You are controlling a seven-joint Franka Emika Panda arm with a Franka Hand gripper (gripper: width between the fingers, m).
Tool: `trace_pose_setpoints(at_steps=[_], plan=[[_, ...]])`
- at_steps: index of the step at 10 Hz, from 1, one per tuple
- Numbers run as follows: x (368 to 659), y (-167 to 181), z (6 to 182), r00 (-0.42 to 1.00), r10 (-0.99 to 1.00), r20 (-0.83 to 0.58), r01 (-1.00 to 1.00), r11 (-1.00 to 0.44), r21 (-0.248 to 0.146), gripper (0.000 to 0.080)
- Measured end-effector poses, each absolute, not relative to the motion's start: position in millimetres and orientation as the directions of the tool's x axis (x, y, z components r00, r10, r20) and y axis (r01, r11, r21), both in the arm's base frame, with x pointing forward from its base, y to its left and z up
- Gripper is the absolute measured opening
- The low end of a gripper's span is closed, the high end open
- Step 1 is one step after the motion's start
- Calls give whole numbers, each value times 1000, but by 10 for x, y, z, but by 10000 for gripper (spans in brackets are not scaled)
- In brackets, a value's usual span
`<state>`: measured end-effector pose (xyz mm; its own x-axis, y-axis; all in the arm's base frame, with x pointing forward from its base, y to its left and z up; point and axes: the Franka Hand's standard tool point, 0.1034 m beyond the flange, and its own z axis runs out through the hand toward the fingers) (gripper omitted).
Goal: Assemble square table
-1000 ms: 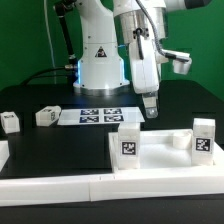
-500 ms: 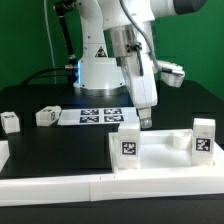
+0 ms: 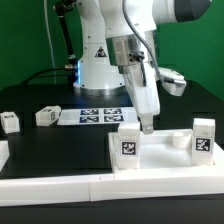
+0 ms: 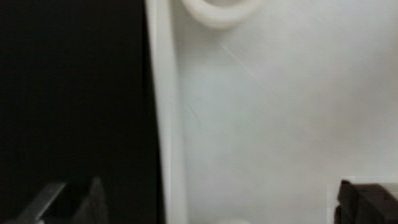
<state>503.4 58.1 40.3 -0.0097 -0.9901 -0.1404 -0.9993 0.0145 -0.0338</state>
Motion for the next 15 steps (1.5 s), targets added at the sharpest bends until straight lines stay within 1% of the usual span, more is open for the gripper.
trace_pose_setpoints(at_steps=[1,2,4,5,6,7,8,9,15], plan=[[4931,697,275,2,-988,-153,-1000,-6,25,649],[4938,725,193,6,-988,-155,-999,-13,44,649],[4945,723,204,6,-988,-155,-999,-13,41,649],[4941,721,197,6,-988,-155,-999,-13,42,547],[4940,721,195,6,-988,-155,-999,-13,42,369],[4939,721,194,6,-988,-155,-999,-13,43,369],[4938,720,191,6,-988,-155,-999,-13,43,187],[4936,720,189,6,-988,-155,-999,-13,44,63],[4931,720,189,6,-988,-155,-999,-13,45,58]])
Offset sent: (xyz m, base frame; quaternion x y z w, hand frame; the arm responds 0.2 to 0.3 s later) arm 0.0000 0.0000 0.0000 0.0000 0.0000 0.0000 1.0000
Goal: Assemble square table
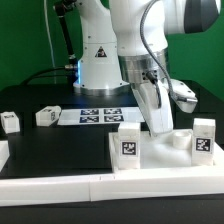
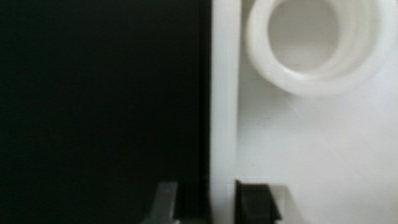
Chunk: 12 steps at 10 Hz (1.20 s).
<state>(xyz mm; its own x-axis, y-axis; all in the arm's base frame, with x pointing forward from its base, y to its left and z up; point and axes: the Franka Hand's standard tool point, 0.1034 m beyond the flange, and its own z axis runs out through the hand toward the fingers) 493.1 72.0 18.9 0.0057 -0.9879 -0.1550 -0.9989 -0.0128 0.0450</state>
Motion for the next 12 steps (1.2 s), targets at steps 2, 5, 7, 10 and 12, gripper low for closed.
trace_pose_setpoints(at_steps=[2,5,7,10,12], plan=[[4931,720,189,6,-988,-155,-999,-13,45,59],[4812,375,197,153,-978,-142,-988,-151,-23,59],[4764,124,185,262,-959,-111,-965,-257,-55,59],[4699,-44,181,451,-884,-120,-892,-447,-57,59],[4687,-87,181,562,-819,-112,-827,-558,-71,59]])
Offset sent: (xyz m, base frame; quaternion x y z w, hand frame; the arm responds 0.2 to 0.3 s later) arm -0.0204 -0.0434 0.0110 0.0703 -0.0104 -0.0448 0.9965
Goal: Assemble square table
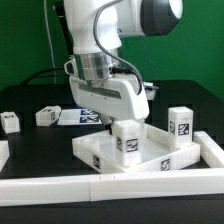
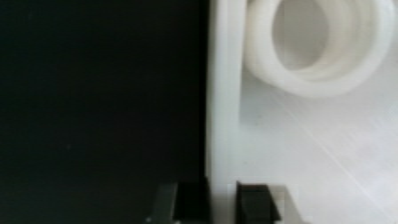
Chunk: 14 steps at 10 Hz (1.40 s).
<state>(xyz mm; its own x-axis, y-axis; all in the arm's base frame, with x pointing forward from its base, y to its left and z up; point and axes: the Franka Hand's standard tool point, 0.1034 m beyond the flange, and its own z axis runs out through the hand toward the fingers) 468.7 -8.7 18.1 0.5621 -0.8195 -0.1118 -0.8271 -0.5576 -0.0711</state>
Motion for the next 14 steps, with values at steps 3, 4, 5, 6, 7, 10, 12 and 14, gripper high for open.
trace_pose_setpoints(at_steps=[3,4,5,6,7,10,12,14], plan=[[4758,-464,198,853,-516,-78,-521,-843,-130,59],[4762,-530,177,918,-395,-38,-397,-908,-132,59],[4760,-471,181,929,-369,1,-366,-923,-118,59],[4761,-465,183,953,-304,8,-301,-946,-117,59],[4763,-496,184,970,-244,14,-241,-964,-111,59],[4988,-547,224,988,145,52,148,-987,-66,59],[5046,-496,242,952,295,77,298,-954,-26,59],[5038,-547,232,913,403,69,404,-915,-10,59]])
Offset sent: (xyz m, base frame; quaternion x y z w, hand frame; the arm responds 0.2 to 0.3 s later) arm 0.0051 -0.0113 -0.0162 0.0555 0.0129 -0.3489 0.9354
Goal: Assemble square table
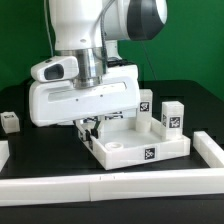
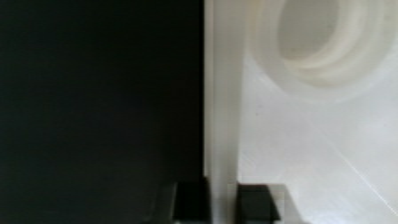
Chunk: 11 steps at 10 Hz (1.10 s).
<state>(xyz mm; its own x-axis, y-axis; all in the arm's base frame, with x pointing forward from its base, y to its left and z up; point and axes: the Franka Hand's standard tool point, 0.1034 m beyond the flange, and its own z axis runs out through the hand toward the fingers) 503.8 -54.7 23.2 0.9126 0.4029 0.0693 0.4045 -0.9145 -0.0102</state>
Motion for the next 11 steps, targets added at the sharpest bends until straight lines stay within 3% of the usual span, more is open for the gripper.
trace_pose_setpoints(at_steps=[1,3,7,9,11], plan=[[5071,-531,222,874,482,63,483,-876,3,59],[5392,-423,214,586,808,54,804,-589,86,59],[5425,-421,227,374,928,6,921,-372,114,59],[5764,75,301,206,979,3,969,-205,140,61],[6041,393,318,149,988,29,972,-152,178,61]])
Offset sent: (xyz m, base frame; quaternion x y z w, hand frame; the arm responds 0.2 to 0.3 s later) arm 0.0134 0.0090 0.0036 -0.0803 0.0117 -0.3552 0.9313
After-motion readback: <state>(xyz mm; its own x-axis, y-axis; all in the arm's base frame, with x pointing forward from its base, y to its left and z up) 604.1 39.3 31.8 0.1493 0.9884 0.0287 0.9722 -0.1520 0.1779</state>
